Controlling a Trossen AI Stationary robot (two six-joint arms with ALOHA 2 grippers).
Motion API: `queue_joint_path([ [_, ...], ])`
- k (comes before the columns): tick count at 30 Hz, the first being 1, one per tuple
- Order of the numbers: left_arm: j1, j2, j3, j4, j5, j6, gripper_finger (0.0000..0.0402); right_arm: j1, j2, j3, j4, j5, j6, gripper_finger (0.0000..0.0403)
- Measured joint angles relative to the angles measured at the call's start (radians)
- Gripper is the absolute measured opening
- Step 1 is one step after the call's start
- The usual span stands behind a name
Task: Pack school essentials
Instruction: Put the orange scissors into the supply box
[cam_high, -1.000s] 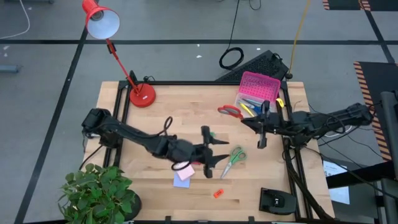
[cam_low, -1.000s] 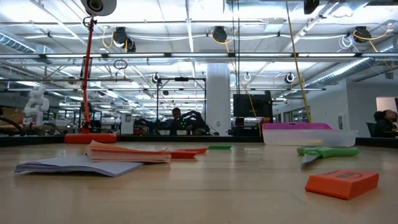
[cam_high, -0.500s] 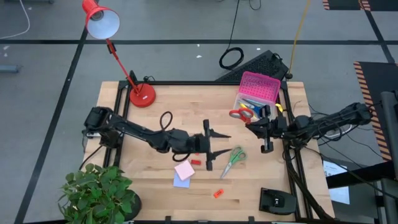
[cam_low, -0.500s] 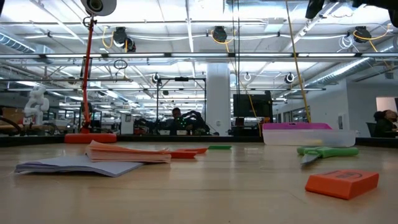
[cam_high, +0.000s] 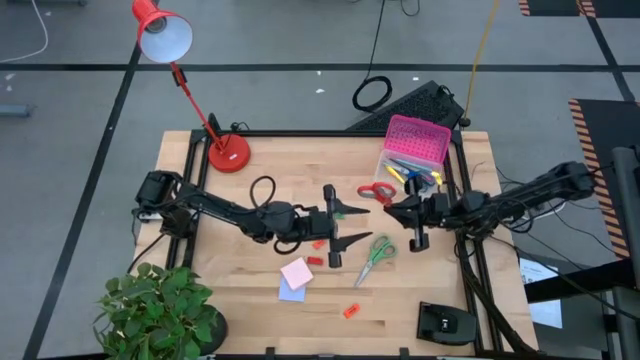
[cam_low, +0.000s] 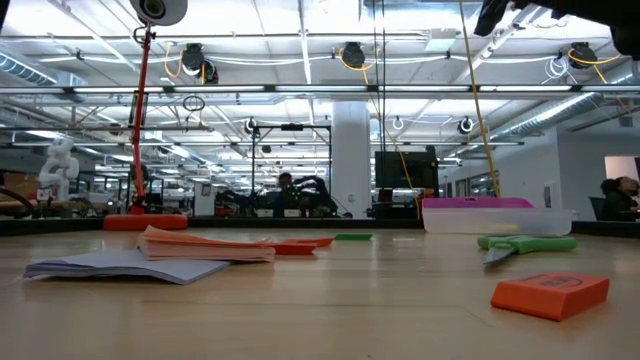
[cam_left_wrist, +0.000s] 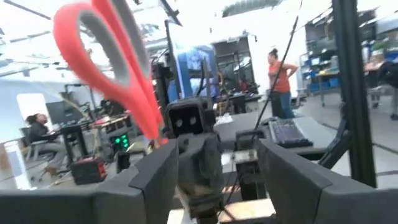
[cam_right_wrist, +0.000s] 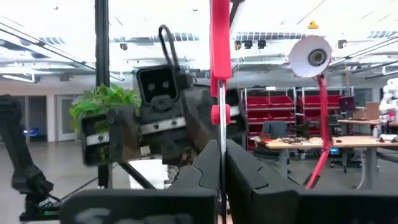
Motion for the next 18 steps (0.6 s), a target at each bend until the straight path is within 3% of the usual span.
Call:
queue_joint_path([
  [10, 0.028, 0.0, 0.0, -0.035, 0.0, -0.085, 0.0335, 0.0, 0.126, 0.0, 0.16, -0.041, 0.022, 0.0002],
  [14, 0.043, 0.0, 0.0, -0.034, 0.018, -0.114, 0.0344, 0.0, 0.155, 0.0, 0.198, -0.046, 0.046, 0.0002],
  [18, 0.051, 0.0, 0.0, -0.032, 0.046, -0.113, 0.0326, 0.0, 0.188, 0.0, 0.233, -0.065, 0.048, 0.0003],
])
